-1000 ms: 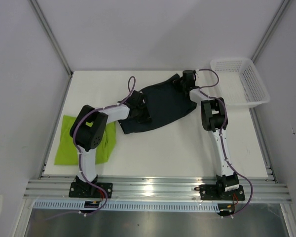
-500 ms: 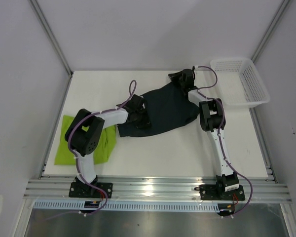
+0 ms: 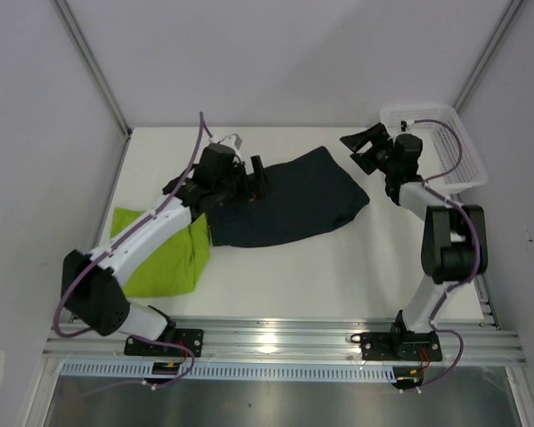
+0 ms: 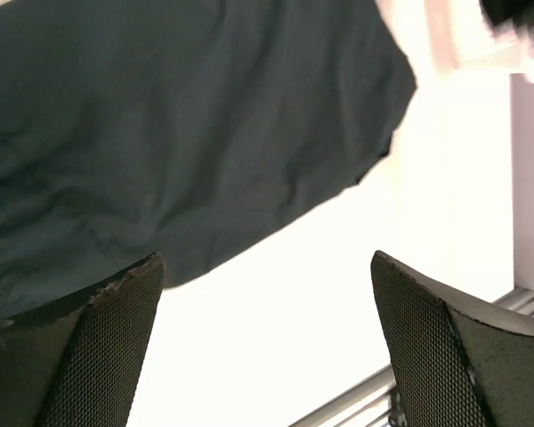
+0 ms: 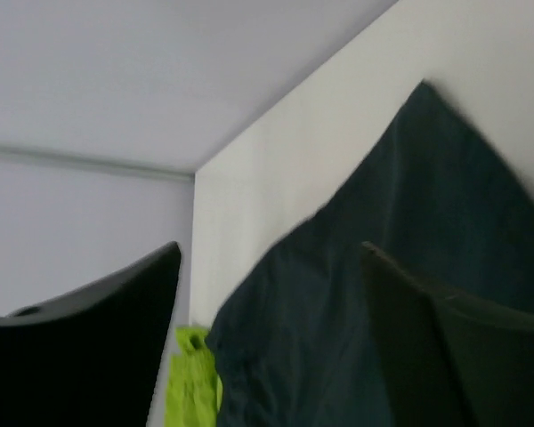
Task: Fold and stack the shorts
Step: Fold the shorts
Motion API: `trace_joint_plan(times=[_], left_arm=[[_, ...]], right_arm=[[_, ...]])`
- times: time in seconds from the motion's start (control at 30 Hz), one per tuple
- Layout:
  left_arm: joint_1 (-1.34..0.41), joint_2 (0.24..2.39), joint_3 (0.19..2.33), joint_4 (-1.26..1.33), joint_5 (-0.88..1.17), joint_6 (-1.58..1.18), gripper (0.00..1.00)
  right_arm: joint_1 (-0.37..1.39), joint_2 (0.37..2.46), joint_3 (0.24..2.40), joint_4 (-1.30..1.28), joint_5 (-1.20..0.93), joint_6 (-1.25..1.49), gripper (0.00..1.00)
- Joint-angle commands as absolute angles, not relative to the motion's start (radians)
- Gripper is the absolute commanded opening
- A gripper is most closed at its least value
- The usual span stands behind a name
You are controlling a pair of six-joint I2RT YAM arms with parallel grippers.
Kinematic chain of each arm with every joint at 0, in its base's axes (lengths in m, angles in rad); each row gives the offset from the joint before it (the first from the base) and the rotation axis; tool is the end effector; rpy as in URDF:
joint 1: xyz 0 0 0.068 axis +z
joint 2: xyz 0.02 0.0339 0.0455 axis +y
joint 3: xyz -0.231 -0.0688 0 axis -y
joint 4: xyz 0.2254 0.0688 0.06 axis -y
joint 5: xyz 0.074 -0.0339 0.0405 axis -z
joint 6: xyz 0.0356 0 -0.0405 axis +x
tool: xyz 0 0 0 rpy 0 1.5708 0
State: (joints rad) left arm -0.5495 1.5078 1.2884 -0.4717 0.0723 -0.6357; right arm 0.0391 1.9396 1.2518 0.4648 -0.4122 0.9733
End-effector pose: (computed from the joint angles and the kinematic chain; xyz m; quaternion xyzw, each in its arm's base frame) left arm 0.2740 -0.1708 0.2837 -0.0236 0.9040 -0.2648 0.3347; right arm 0.4186 0.0306 0.2087 0.2304 0.7404 0.4360 0.4567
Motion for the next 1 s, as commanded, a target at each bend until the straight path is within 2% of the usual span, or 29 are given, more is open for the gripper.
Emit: trace_joint_plan(times=[0.0, 0.07, 0.23, 0.33, 0.53, 0.63, 0.67, 0.77, 0.97], left_arm=[[-0.522, 1.382, 1.169, -0.499, 0.032, -0.64, 0.99], [-0.497, 1.335, 1.071, -0.489, 0.066, -0.656, 0.99], [-0.439, 1.255, 0.93, -0.462, 0.098, -0.663, 0.99], [-0.437, 1.178, 0.87, -0.472, 0.074, -0.669, 0.99], [-0.434, 1.068, 0.813, -0.518, 0.031, -0.661, 0.99], [-0.434, 1.026, 0.795, -0.541, 0.014, -0.663, 0.99], [-0.434, 1.019, 0.793, -0.551, 0.009, -0.666, 0.99], [-0.433, 0.999, 0.775, -0.554, 0.005, -0.679, 0.99], [-0.385, 0.963, 0.677, -0.477, 0.061, -0.729, 0.99]], right_arm=[[0.032, 1.662, 1.057, 0.41, -0.454, 0.848, 0.89], [0.011, 1.579, 0.926, 0.365, -0.446, 0.838, 0.99], [-0.043, 1.425, 0.781, 0.215, -0.459, 0.805, 1.0], [-0.044, 1.358, 0.672, 0.209, -0.42, 0.808, 0.99], [-0.012, 1.358, 0.575, 0.248, -0.471, 0.828, 1.0], [0.13, 1.324, 0.577, 0.213, -0.387, 0.815, 0.99], [0.225, 1.298, 0.581, 0.203, -0.35, 0.808, 1.0], [0.337, 1.293, 0.598, 0.205, -0.273, 0.819, 0.98], [0.52, 1.428, 0.649, 0.317, -0.278, 0.934, 0.97]])
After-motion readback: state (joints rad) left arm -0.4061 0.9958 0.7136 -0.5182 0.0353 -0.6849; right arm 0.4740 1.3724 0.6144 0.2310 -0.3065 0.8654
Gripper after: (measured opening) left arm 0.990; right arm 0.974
